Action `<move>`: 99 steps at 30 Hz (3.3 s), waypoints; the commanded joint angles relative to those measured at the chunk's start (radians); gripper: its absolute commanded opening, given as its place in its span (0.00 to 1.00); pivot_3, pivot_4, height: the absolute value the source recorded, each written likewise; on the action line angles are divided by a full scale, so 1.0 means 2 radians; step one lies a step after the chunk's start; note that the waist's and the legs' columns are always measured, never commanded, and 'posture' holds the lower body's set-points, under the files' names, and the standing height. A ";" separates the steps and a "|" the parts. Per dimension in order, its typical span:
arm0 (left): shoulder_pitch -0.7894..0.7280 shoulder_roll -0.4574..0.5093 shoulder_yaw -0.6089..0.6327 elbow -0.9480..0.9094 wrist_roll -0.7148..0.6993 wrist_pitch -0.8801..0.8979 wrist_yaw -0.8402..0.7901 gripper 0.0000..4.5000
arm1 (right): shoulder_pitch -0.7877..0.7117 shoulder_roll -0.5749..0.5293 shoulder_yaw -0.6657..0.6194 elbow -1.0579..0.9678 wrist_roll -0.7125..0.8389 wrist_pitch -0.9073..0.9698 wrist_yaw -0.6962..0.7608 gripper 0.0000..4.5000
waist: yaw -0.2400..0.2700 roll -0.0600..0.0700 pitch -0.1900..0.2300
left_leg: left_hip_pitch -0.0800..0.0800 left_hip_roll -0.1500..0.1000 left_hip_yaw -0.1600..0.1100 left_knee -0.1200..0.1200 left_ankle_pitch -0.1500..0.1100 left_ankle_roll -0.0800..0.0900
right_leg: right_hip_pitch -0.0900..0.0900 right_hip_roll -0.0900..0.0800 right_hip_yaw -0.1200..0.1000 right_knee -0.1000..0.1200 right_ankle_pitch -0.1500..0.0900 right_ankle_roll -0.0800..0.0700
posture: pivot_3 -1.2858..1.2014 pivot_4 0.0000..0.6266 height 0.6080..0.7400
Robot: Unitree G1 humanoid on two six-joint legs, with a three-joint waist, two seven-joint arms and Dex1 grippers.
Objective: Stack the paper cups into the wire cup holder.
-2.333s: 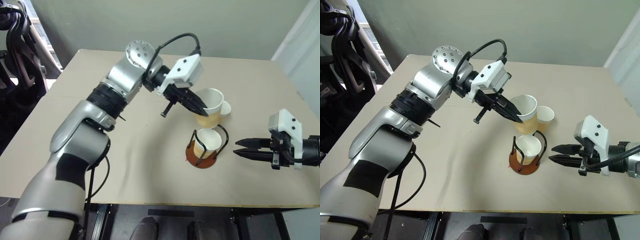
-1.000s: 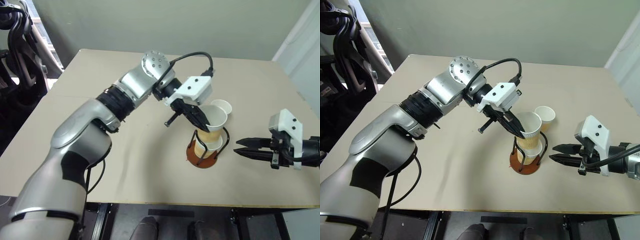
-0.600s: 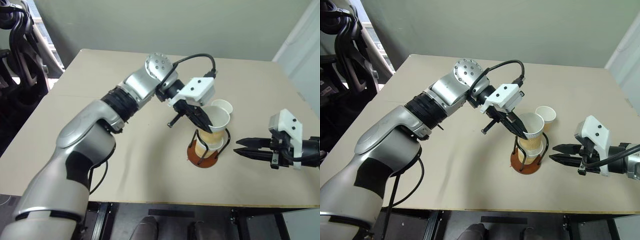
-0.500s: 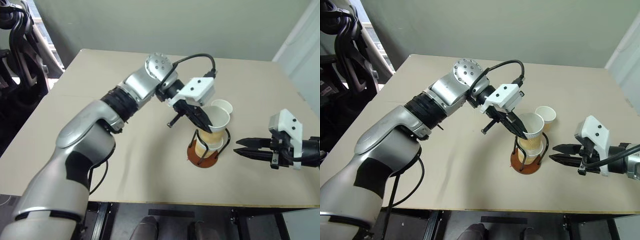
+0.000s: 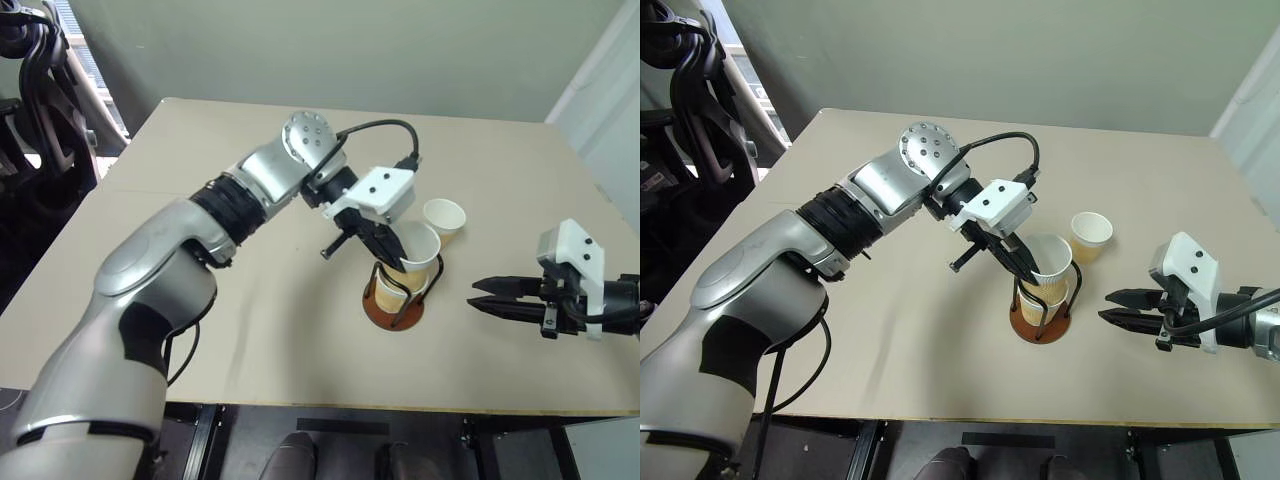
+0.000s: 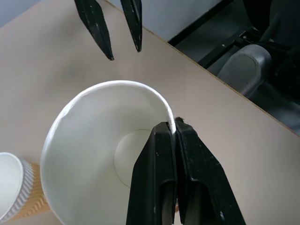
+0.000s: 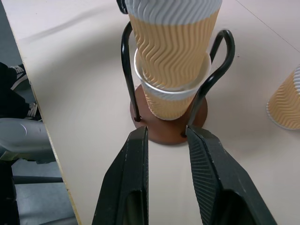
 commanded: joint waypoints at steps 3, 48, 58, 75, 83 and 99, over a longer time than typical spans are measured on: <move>-0.013 0.001 -0.003 -0.013 -0.004 -0.009 -0.016 0.10 | -0.001 -0.003 -0.015 -0.009 0.000 -0.004 -0.001 0.27 | 0.000 0.000 0.000 | 0.000 0.000 0.000 0.000 0.000 0.000 | 0.000 0.000 0.000 0.000 0.000 0.000 | 0.52 0.24 1.00; 0.230 0.010 0.505 -0.110 0.090 0.195 0.221 0.95 | -0.269 0.094 0.190 0.184 -0.206 -0.125 -0.070 0.27 | -0.002 0.001 0.000 | 0.001 0.000 0.000 0.000 0.000 0.000 | -0.001 0.000 0.000 -0.001 0.000 0.000 | 0.52 0.24 1.00; 0.236 0.027 0.513 -0.141 0.069 0.267 0.185 0.95 | -0.304 0.102 0.275 0.276 -0.341 -0.233 -0.039 0.27 | -0.003 0.001 0.000 | 0.001 0.000 0.000 0.000 0.000 0.000 | -0.002 0.000 0.000 -0.001 0.001 -0.001 | 0.52 0.24 1.00; 0.238 0.025 0.518 -0.147 0.064 0.289 0.165 0.96 | -0.329 0.124 0.313 0.331 -0.418 -0.286 0.023 0.62 | -0.003 0.001 0.000 | 0.001 0.000 0.000 0.000 0.001 0.000 | -0.002 0.000 0.000 0.000 0.001 -0.001 | 0.52 0.24 1.00; 0.249 0.044 0.508 -0.168 0.059 0.317 0.123 0.96 | -0.343 0.137 0.320 0.365 -0.441 -0.304 0.042 0.62 | -0.003 0.001 0.000 | 0.000 0.000 0.000 -0.001 0.001 0.000 | -0.002 0.000 0.000 0.000 0.001 -0.001 | 0.52 0.24 1.00; 0.245 0.071 0.480 -0.162 0.089 0.316 0.060 0.96 | -0.365 0.172 0.342 0.422 -0.480 -0.329 0.077 0.62 | -0.004 0.001 0.000 | 0.000 0.000 -0.001 -0.001 0.001 0.000 | -0.002 0.000 0.000 -0.001 0.001 -0.001 | 0.52 0.24 1.00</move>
